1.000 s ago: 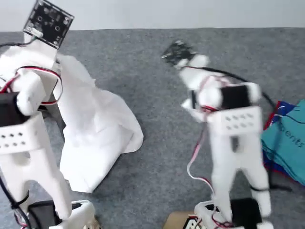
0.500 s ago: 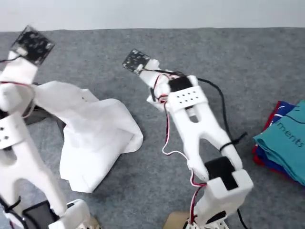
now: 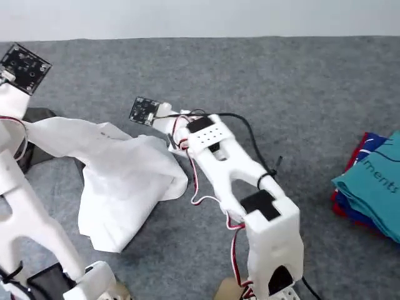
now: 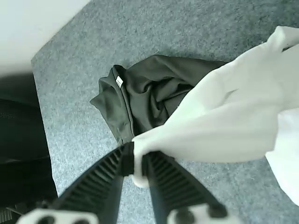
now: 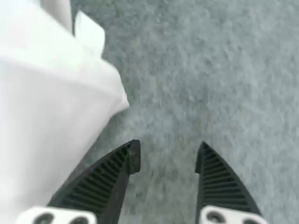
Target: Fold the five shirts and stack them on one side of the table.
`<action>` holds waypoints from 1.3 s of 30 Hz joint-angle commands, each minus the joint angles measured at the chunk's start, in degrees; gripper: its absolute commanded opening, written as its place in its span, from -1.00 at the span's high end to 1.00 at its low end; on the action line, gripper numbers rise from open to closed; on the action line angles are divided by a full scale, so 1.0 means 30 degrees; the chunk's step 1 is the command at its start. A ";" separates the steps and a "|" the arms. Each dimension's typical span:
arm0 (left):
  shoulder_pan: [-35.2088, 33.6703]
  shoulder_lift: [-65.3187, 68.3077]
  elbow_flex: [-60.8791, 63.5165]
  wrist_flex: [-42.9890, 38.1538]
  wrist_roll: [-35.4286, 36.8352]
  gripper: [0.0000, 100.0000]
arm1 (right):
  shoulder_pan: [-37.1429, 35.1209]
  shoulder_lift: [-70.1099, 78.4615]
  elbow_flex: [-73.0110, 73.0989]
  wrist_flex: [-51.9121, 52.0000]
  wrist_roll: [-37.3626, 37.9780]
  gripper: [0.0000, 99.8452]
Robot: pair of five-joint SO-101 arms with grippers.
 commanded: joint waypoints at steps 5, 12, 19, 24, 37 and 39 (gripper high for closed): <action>-0.0088 -0.0117 0.0015 0.0117 -0.0088 0.99 | -0.0923 0.3443 -0.6242 0.1421 0.1289 0.55; -0.0088 -0.0029 0.0015 0.0029 -0.0088 0.99 | -0.1890 0.6549 -1.0725 0.3883 0.1465 0.55; -0.0088 0.0000 0.0015 0.0000 -0.0088 0.99 | -0.2271 0.8337 -1.2425 0.4469 0.1641 0.56; -0.0059 0.0000 0.0015 -0.0029 -0.0088 0.99 | -0.1919 0.8366 -1.2864 0.5758 0.3311 0.80; 0.0938 0.0000 0.0015 -0.0586 -0.0088 0.99 | -0.0454 0.4264 -1.3099 1.2996 0.4044 0.98; 0.1026 0.0000 0.0015 -0.0586 -0.0088 0.99 | -0.0513 0.3619 -1.3099 1.3553 0.4015 0.98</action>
